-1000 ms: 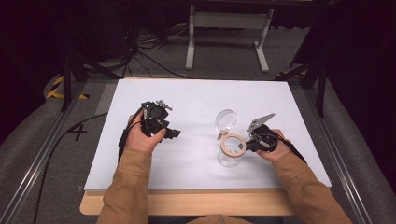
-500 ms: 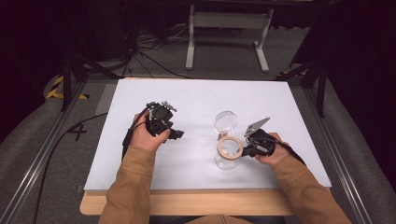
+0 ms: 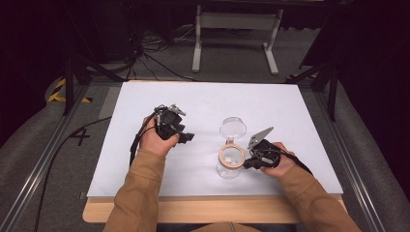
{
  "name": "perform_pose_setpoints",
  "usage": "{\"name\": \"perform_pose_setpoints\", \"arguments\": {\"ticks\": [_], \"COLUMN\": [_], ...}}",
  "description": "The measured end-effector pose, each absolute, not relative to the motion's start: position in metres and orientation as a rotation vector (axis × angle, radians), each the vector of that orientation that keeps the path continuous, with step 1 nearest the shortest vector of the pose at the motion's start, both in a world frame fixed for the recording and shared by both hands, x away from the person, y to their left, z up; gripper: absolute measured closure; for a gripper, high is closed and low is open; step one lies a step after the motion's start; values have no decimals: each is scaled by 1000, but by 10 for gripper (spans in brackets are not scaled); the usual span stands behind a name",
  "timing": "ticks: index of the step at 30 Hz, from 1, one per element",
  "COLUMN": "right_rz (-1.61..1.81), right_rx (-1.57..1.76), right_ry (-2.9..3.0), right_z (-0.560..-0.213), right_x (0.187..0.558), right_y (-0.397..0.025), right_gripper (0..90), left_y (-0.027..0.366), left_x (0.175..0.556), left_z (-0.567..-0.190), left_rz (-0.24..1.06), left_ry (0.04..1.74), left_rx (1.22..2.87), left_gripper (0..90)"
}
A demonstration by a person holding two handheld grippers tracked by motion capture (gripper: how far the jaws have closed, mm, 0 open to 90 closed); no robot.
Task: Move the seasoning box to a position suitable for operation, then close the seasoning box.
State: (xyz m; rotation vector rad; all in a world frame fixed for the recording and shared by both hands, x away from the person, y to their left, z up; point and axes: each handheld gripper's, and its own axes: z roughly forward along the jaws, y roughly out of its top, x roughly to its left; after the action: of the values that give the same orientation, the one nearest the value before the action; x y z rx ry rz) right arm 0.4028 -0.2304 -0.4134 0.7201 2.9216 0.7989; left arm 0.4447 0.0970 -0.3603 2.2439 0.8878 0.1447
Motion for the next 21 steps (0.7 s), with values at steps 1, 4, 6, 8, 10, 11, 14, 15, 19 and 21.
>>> {"name": "perform_pose_setpoints", "arguments": {"ticks": [1,4,6,8,10,11,14,15,19,21], "right_rz": [801,811,820,847,900,922,1044,1080,1230,1277], "right_rx": [717,705,702,718,739,741,757,753,727,729], "right_ry": [2924,2939,2942,2920,2872,2854,2772,2745,2659,2629], "right_z": [-413,-414,-413,-408,-399,-395,-376,-371,-355,-352], "right_x": [402,400,400,399,398,398,393,390,381,377], "right_y": [-230,-227,-229,-232,-238,-241,-249,-250,-250,-247], "right_gripper": [895,895,894,894,895,895,896,895,895,895], "left_y": [97,96,95,93,92,91,88,87,76,69], "left_x": [445,447,447,448,448,448,449,450,453,456], "left_z": [-361,-361,-360,-360,-359,-359,-358,-357,-357,-358], "left_rz": [135,125,106,102,89,82,101,103,134,140], "left_ry": [885,864,857,851,838,828,843,840,848,840], "left_rx": [2240,2234,2236,2218,2205,2191,2169,2157,2094,2058], "left_gripper": [470,476,483,486,515,558,641,670,711,719]}}
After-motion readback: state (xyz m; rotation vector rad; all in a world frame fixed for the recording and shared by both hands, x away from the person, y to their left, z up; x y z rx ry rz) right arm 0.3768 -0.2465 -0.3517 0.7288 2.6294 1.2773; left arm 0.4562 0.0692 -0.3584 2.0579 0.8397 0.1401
